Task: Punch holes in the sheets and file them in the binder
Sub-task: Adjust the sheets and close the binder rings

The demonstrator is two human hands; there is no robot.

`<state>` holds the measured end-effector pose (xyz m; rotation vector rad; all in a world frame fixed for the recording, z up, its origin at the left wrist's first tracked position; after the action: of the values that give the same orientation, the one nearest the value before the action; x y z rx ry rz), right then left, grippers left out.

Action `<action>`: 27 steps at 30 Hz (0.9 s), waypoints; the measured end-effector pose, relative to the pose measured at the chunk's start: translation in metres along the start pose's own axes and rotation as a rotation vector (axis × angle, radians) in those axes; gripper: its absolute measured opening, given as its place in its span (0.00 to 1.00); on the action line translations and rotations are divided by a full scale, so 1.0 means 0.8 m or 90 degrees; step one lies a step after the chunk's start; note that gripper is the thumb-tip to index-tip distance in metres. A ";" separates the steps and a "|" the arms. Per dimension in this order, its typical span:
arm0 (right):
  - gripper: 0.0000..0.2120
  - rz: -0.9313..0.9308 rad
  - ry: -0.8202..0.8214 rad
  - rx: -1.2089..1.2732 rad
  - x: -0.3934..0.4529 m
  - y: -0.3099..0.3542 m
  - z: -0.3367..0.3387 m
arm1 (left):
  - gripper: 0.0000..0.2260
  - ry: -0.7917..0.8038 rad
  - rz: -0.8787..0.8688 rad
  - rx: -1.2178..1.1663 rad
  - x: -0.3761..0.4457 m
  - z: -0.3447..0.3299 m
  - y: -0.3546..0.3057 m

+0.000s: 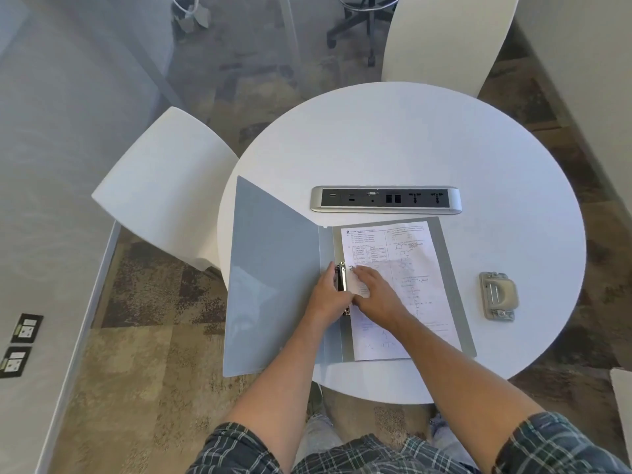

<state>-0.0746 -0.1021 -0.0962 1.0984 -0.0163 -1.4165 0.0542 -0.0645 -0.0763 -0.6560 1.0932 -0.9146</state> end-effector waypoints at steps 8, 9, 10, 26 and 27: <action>0.35 -0.036 0.024 0.019 0.005 0.000 -0.003 | 0.40 0.001 0.020 -0.094 0.005 0.002 0.013; 0.35 -0.033 0.032 0.026 0.004 -0.001 -0.003 | 0.40 0.003 0.022 -0.110 0.005 0.002 0.014; 0.35 -0.029 0.038 0.030 0.003 -0.001 -0.003 | 0.40 0.006 0.021 -0.124 0.005 0.002 0.014; 0.59 -0.048 0.172 0.049 -0.016 -0.009 -0.022 | 0.40 0.094 0.031 -0.168 -0.001 0.000 0.014; 0.59 -0.045 0.184 0.051 -0.015 -0.010 -0.021 | 0.39 0.099 0.033 -0.170 -0.001 0.000 0.014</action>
<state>-0.0734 -0.0810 -0.1028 1.3737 0.1764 -1.3169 0.0572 -0.0581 -0.0849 -0.7800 1.3808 -0.7917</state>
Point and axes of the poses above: each hand's wrist, its own x-axis towards the middle knuckle, its own z-axis out of the back of the hand, y = z × x, the point moved 7 cm from there along x, towards the middle knuckle, and after that the axes turned 12 degrees about -z, right-handed, at the moved point
